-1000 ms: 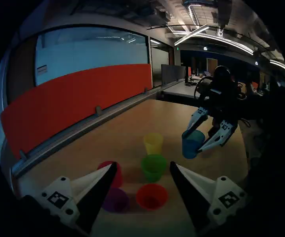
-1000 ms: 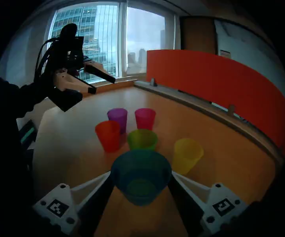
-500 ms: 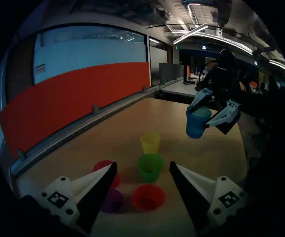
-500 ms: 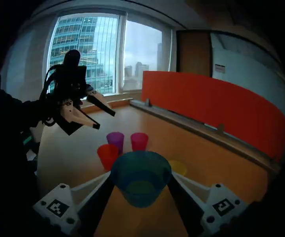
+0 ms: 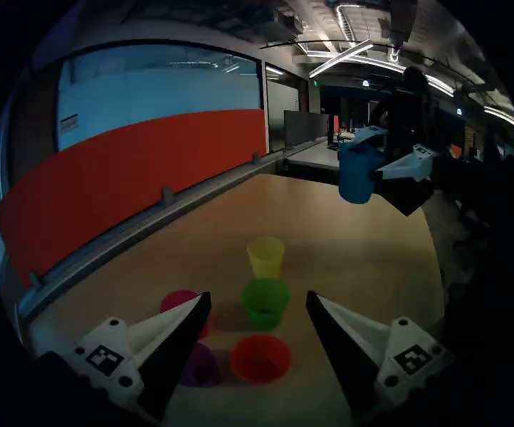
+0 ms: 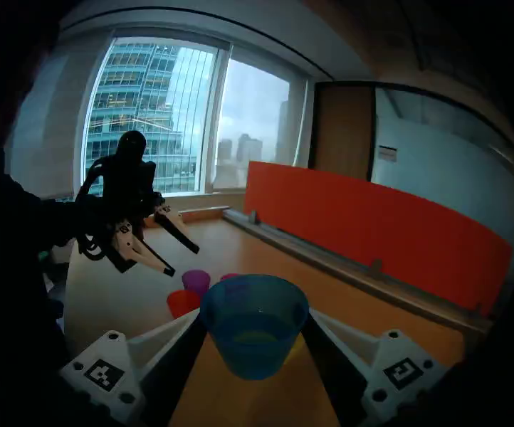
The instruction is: Pour water
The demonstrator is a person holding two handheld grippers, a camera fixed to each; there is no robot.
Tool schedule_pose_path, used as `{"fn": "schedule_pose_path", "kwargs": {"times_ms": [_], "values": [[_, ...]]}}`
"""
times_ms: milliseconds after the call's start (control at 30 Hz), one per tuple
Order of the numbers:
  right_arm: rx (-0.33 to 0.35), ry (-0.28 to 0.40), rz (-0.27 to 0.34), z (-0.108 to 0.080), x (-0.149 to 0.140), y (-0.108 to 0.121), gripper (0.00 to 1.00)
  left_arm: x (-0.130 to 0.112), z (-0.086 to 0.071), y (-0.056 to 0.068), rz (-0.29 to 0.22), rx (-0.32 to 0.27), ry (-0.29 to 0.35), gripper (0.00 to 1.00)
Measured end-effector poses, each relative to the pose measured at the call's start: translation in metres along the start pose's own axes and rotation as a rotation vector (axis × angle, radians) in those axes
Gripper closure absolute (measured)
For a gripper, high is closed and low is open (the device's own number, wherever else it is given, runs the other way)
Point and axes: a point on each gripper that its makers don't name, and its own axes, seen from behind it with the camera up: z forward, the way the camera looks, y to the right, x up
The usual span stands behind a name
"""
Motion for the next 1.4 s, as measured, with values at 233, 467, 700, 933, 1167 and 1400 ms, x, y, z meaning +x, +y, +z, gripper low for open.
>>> {"fn": "schedule_pose_path", "kwargs": {"times_ms": [233, 467, 700, 933, 1167, 1400], "values": [[-0.02, 0.057, -0.017, -0.01, 0.026, 0.006, 0.1, 0.001, 0.003, 0.002, -0.012, -0.01, -0.006, 0.0], [-0.036, 0.122, 0.0, -0.019, 0.052, 0.013, 0.1, -0.002, 0.005, 0.004, -0.014, -0.019, -0.019, 0.0], [-0.044, 0.163, -0.001, -0.026, 0.071, 0.017, 0.1, -0.008, 0.01, 0.003, -0.012, -0.02, -0.042, 0.0], [-0.052, 0.172, -0.024, -0.029, 0.078, 0.017, 0.1, -0.015, 0.017, 0.006, -0.003, -0.025, -0.069, 0.0], [-0.067, 0.18, -0.03, -0.034, 0.081, 0.022, 0.09, -0.025, 0.028, 0.009, -0.008, -0.033, -0.1, 0.0], [-0.075, 0.177, -0.04, -0.037, 0.081, 0.023, 0.1, -0.036, 0.044, 0.012, -0.012, -0.031, -0.133, 0.0]]}}
